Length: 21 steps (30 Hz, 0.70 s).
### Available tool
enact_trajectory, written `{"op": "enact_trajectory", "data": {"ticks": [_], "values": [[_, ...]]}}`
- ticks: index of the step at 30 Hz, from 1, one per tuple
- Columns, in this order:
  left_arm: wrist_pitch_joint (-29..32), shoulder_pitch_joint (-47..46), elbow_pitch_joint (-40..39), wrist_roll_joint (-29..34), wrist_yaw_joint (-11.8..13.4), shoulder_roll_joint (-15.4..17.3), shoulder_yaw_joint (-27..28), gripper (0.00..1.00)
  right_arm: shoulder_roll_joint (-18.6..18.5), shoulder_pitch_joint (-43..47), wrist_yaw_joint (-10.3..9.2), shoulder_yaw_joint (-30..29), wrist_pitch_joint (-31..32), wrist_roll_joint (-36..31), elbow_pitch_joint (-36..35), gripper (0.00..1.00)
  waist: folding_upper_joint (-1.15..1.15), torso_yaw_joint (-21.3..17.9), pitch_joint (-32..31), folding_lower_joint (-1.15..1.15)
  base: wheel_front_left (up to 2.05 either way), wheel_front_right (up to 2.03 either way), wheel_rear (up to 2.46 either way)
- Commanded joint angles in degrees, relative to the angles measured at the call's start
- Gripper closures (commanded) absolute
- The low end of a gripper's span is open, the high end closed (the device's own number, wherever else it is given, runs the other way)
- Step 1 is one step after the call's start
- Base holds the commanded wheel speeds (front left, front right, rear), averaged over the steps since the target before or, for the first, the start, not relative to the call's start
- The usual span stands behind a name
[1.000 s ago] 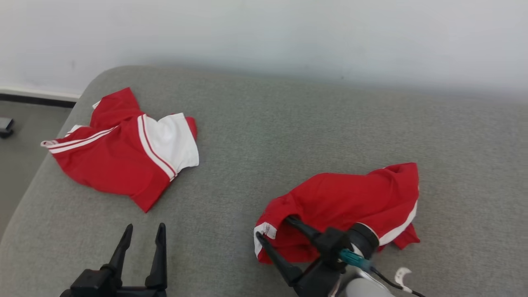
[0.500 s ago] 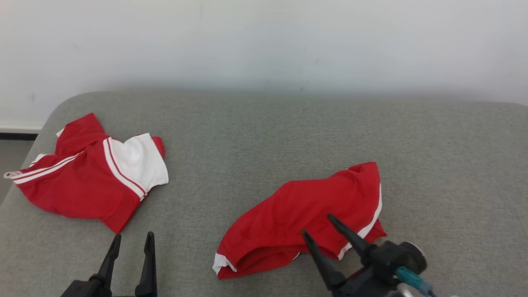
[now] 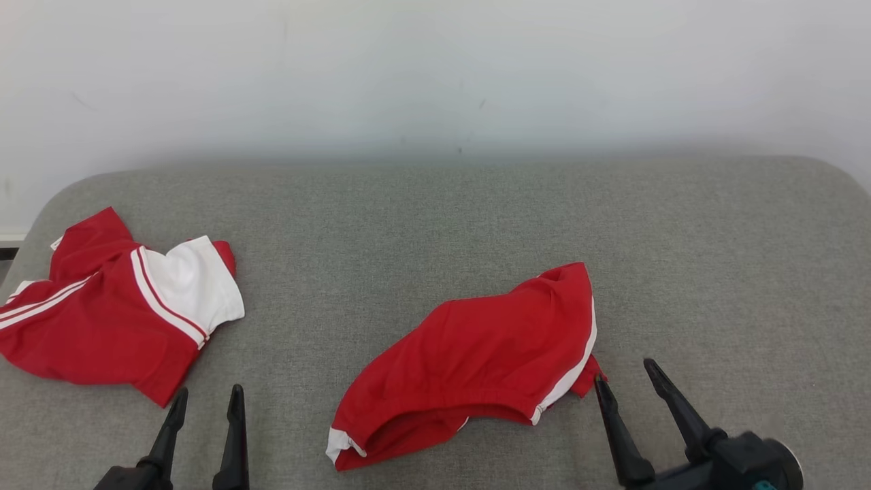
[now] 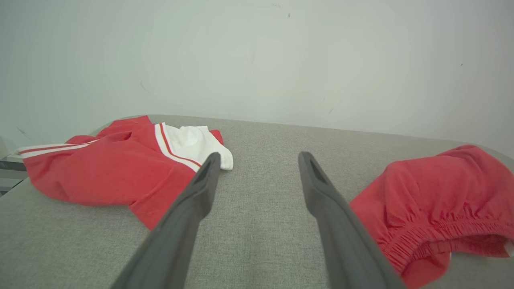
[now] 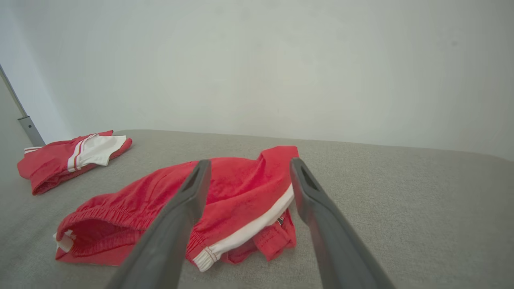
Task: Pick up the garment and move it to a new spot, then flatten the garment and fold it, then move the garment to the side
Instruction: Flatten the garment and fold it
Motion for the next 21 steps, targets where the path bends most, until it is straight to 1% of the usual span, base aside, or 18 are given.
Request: {"op": "enact_trajectory", "data": {"ticks": [1,6,13,21], "values": [[-0.2,0.7,-0.3,0.4,0.1,0.0,0.2,0.00,0.4,1.1,0.05,-0.5,0.0,-0.3,-0.5,0.00,0.00,-0.1,0.1,0.00,0.00,0.00,0.00],[-0.2,0.8,-0.6,0.9,0.1,-0.4,0.4,0.00,1.3,3.0,0.05,-1.8,0.0,-1.5,-1.3,0.00,0.00,-0.3,0.5,0.00,0.00,0.00,0.00],[-0.2,0.7,-0.8,1.3,0.1,-0.5,-0.3,0.00,2.1,2.7,0.05,-2.2,0.0,-2.2,-1.3,0.00,0.00,-0.4,0.6,0.00,0.00,0.00,0.00],[-0.2,-0.1,-0.9,1.3,0.1,-0.6,-0.6,0.00,1.3,1.7,0.05,0.0,0.0,-2.4,2.3,0.00,0.00,0.3,1.0,0.00,0.00,0.00,0.00]]}}
